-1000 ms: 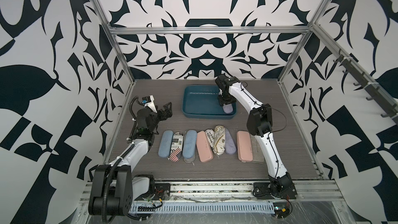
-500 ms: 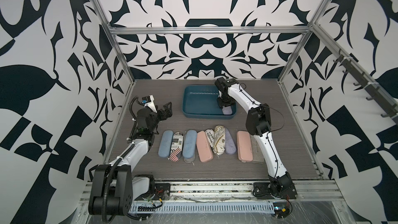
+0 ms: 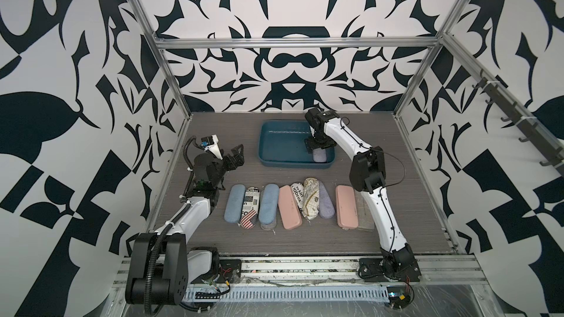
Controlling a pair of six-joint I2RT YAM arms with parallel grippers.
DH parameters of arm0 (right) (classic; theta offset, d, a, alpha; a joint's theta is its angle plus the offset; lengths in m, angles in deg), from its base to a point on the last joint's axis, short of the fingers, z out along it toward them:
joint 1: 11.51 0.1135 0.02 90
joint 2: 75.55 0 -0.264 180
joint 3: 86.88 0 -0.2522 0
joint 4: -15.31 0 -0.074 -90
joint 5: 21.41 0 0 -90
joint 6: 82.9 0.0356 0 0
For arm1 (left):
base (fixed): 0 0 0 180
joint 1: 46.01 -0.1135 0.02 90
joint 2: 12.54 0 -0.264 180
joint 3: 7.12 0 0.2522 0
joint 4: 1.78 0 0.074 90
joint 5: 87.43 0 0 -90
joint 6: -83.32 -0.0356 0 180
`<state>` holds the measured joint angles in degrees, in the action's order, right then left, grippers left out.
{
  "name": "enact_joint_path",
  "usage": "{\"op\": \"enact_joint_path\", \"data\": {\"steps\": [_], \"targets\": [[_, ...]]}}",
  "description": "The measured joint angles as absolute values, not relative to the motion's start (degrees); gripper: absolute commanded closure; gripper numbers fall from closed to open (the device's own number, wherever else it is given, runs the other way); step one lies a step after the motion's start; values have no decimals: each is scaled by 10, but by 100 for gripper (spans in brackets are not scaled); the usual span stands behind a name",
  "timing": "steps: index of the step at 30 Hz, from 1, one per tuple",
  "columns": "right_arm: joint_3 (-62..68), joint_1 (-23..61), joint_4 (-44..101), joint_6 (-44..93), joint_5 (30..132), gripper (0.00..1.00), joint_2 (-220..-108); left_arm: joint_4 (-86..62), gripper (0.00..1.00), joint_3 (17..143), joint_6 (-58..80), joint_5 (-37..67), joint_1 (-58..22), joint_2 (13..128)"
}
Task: Put the glasses cases into the storage boxes
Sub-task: Place the glasses case in the storage box, then pick up the glasses case at the center of the board.
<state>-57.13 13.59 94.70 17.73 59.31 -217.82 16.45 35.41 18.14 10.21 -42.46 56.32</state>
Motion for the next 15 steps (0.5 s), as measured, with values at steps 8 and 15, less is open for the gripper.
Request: {"op": "enact_joint_path", "data": {"steps": [8, 15], "targets": [[-464, 144, 835, 150, 572, 10, -1964, 111, 1, 376, 195, 104, -424, 551], [-215, 198, 689, 125, 540, 10, -1743, -102, 1, 483, 219, 83, -425, 527]]}}
